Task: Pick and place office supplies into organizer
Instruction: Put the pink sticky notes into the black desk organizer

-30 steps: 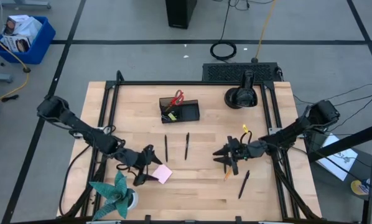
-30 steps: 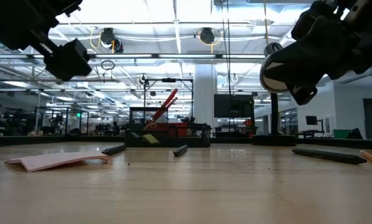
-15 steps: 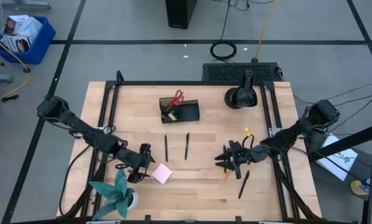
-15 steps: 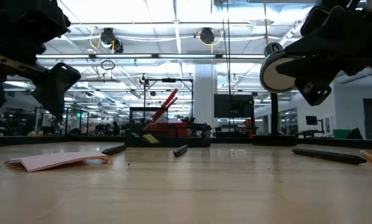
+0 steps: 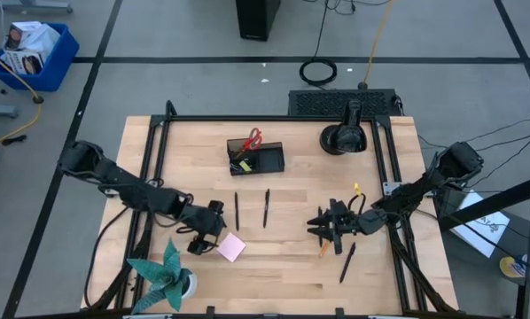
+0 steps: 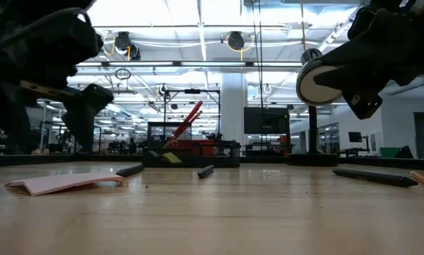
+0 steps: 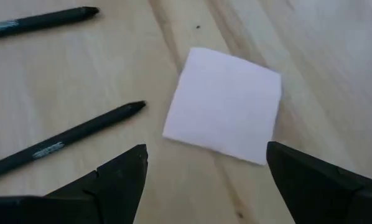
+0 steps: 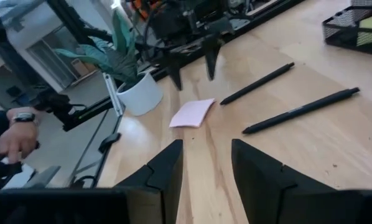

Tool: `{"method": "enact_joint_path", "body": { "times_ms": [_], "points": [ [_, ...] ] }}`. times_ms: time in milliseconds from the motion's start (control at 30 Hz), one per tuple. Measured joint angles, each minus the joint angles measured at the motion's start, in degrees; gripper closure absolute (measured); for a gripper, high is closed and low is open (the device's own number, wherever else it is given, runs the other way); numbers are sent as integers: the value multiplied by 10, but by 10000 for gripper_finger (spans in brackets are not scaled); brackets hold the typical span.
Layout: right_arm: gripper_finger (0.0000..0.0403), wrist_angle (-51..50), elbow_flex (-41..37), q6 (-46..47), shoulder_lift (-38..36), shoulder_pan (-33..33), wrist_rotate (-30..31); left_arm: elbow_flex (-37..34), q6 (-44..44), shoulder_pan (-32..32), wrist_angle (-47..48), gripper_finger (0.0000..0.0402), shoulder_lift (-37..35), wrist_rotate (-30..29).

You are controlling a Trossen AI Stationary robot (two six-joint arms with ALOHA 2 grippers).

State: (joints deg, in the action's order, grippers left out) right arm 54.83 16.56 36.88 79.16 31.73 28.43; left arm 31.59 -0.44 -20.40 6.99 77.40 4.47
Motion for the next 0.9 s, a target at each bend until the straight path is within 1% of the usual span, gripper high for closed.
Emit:
{"method": "enact_joint_path", "body": {
  "times_ms": [100, 200, 333, 600, 700, 900],
  "points": [
    [277, -8, 0, 0, 2, 1, 1, 19, 4, 13, 7, 69, 16, 24],
    [277, -16, 0, 0, 2, 1, 1, 32, 8, 4, 7, 73, 31, 25],
    [277, -19, 1, 0, 2, 1, 1, 49, 21, -11, 3, 75, 61, 3],
    [277, -17, 1, -1, 2, 13, 2, 98, 50, -27, 30, 76, 149, -8],
    [277, -16, 0, 0, 2, 16, 2, 111, 63, -35, 37, 76, 161, -29],
    [277, -15, 1, -1, 2, 21, 4, 132, 62, -35, 76, 76, 164, -45]
  ]
}}
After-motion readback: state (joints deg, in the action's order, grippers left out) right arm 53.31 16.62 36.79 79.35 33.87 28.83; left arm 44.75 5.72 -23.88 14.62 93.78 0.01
